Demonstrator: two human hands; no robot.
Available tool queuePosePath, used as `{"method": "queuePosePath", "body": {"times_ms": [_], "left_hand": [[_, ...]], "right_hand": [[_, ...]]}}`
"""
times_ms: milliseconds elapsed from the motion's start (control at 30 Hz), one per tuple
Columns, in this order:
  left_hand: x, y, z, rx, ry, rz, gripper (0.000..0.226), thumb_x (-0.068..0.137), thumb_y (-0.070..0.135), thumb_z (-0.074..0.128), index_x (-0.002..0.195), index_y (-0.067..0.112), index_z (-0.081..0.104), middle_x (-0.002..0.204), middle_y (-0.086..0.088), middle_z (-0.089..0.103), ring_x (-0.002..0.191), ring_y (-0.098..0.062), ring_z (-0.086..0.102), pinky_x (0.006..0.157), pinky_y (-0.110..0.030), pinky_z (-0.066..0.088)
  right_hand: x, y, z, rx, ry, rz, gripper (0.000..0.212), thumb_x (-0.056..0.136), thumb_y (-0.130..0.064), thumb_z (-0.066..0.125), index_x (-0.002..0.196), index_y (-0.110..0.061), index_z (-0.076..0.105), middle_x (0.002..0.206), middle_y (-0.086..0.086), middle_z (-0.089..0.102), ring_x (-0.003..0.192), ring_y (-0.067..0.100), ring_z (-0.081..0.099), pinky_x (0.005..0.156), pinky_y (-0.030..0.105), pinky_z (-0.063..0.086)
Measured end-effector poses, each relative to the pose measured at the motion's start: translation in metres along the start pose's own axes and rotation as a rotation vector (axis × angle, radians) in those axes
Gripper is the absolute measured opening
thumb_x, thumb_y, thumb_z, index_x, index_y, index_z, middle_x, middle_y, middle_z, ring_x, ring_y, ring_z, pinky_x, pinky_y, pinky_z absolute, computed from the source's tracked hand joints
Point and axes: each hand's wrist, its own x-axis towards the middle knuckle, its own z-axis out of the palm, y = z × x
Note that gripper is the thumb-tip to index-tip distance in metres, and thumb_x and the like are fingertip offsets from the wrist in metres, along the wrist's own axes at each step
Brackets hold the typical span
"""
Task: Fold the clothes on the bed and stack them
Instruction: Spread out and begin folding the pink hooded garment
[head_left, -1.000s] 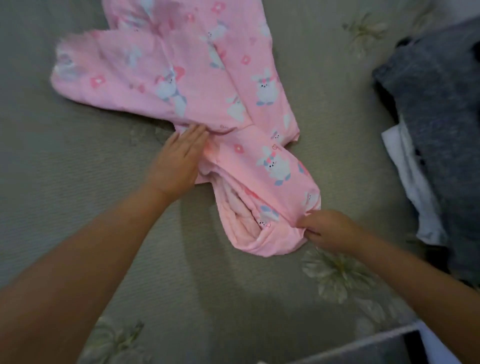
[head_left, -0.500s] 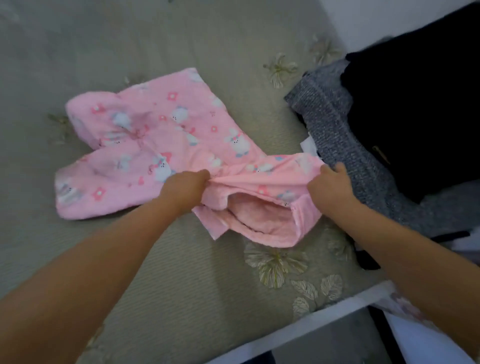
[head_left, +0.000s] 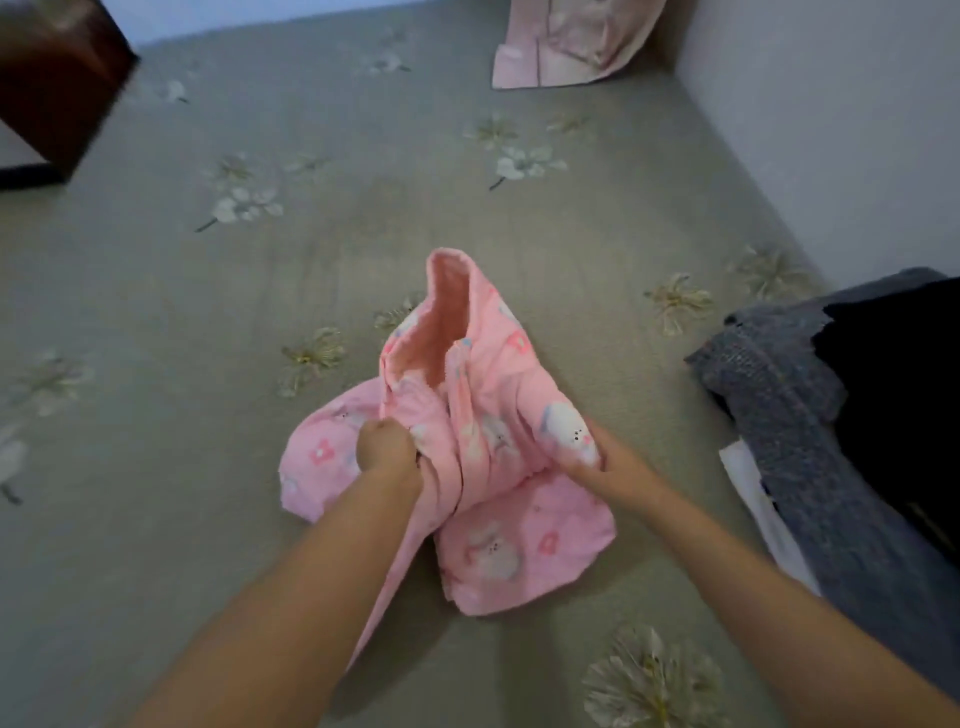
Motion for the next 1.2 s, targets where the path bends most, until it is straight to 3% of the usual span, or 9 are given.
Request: {"method": "queuePosePath", "body": {"times_ms": [133,233,300,367,533,667,767,933,1200], "left_hand": [[0.018,-0.022,-0.010,0.278,-0.191,0.266,0.035,0.095,0.011,0.034,0.127,0.007,0.047,0.114,-0.011,0.057,0.098,-0.022,0.049,0.080,-0.029,0.041],[0.021,-0.039,-0.023,0.480,-0.408,0.403,0.046,0.095,0.007,0.032,0.140,0.014,0.031,0.138,-0.007,0.043,0.124,-0.024,0.040,0.105,-0.028,0.028],[0.017,-0.046,-0.025,0.615,-0.412,0.449,0.049,0.098,0.012,0.033,0.144,0.018,0.020,0.143,-0.003,0.035,0.130,-0.021,0.033,0.091,-0.011,0.023],[0.008,-0.047,-0.020,0.590,-0.352,0.424,0.045,0.098,0.013,0.035,0.142,0.014,0.026,0.138,-0.006,0.040,0.126,-0.021,0.036,0.073,-0.007,0.025],[-0.022,-0.027,-0.019,0.708,-0.189,0.573,0.027,0.099,0.019,0.034,0.107,0.000,0.051,0.109,-0.019,0.058,0.104,-0.030,0.053,0.067,-0.025,0.029],[-0.050,0.027,-0.060,0.717,-0.033,0.910,0.031,0.094,0.033,0.045,0.103,0.005,0.050,0.072,-0.003,0.055,0.081,-0.033,0.058,0.059,-0.031,0.031],[-0.074,0.079,-0.094,0.909,0.121,1.102,0.039,0.090,0.037,0.053,0.110,0.003,0.056,0.092,-0.018,0.065,0.091,-0.036,0.060,0.068,-0.036,0.039],[-0.144,0.135,-0.143,1.209,0.388,1.800,0.047,0.088,0.027,0.049,0.046,0.007,0.054,0.038,-0.011,0.050,0.030,-0.023,0.050,0.036,-0.019,0.037],[-0.216,0.132,-0.254,1.010,0.672,2.179,0.041,0.090,0.025,0.045,0.052,0.011,0.054,0.048,-0.005,0.052,0.042,-0.021,0.052,0.056,-0.031,0.020]], "right_hand": [[0.012,0.003,0.034,-0.176,0.373,-0.088,0.027,0.084,-0.015,0.064,0.105,0.001,0.060,0.097,0.018,0.064,0.088,0.028,0.057,0.064,0.024,0.030],[0.028,-0.010,0.027,-0.333,0.414,-0.108,0.029,0.083,-0.026,0.064,0.101,-0.003,0.062,0.095,0.018,0.064,0.091,0.034,0.057,0.081,0.041,0.041],[0.035,-0.023,0.021,-0.426,0.363,-0.116,0.020,0.085,-0.028,0.060,0.082,-0.008,0.062,0.087,0.015,0.064,0.089,0.034,0.057,0.082,0.042,0.039],[0.034,-0.031,0.019,-0.541,0.326,-0.095,0.025,0.088,-0.029,0.056,0.067,-0.015,0.053,0.083,0.009,0.062,0.092,0.030,0.057,0.081,0.036,0.032],[0.010,-0.053,-0.020,-0.740,0.514,-0.204,0.017,0.086,-0.021,0.058,0.079,-0.009,0.067,0.081,0.010,0.066,0.093,0.029,0.053,0.073,0.032,0.017],[-0.016,-0.098,-0.067,-0.838,0.705,-0.441,0.007,0.072,-0.009,0.071,0.067,-0.005,0.069,0.066,0.015,0.066,0.077,0.036,0.057,0.079,0.039,0.022],[-0.041,-0.146,-0.092,-0.908,0.825,-0.565,0.007,0.064,-0.002,0.073,0.062,-0.005,0.067,0.058,0.015,0.062,0.068,0.036,0.058,0.079,0.045,0.028],[-0.096,-0.209,-0.106,-1.016,0.877,-0.690,0.009,0.062,0.002,0.071,0.064,-0.007,0.069,0.060,0.013,0.061,0.073,0.035,0.059,0.079,0.040,0.025],[-0.247,-0.226,-0.070,-1.050,1.189,-0.903,0.022,0.052,-0.007,0.087,0.065,-0.015,0.071,0.060,0.004,0.062,0.077,0.019,0.037,0.071,0.033,0.021]]}}
